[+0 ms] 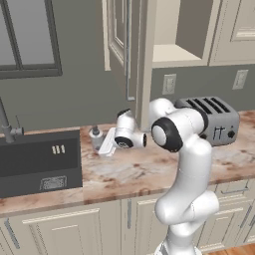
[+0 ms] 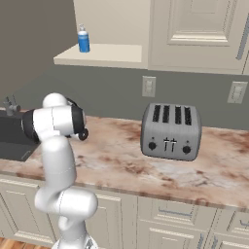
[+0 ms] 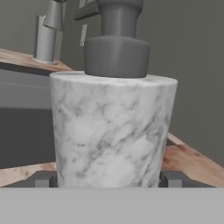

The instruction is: Locate and retrieve the soap dispenser and soap dispenser from the cabinet. Place them next to the sink.

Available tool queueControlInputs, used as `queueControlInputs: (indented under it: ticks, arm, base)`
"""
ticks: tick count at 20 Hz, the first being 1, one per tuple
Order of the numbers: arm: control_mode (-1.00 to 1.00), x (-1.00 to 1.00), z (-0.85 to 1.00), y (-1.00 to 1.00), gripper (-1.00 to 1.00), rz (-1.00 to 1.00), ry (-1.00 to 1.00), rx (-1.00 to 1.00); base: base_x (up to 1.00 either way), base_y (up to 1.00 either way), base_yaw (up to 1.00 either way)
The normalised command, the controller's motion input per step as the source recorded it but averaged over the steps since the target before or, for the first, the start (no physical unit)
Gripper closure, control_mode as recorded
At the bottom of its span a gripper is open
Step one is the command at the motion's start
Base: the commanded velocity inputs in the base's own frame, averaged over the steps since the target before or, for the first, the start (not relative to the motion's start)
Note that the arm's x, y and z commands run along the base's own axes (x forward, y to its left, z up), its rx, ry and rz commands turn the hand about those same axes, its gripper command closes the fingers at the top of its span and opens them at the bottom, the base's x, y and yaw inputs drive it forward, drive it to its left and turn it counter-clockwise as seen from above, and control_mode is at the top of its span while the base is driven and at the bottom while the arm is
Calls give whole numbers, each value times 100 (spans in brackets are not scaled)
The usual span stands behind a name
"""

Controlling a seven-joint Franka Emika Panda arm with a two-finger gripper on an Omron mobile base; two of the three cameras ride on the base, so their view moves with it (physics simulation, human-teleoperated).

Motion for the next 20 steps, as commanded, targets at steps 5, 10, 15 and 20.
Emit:
queueControlInputs:
  ticks: [5, 10, 15, 20]
  arm:
    - [-100, 6, -19, 7, -100, 0, 0, 0]
    - [-100, 5, -14, 3, -100, 0, 0, 0]
    - [-100, 5, -13, 0, -100, 0, 0, 0]
    - [-100, 0, -3, -1, -100, 1, -3, 0]
  base:
    - [0, 0, 0]
    - [0, 0, 0]
    - [0, 0, 0]
    - [0, 0, 0]
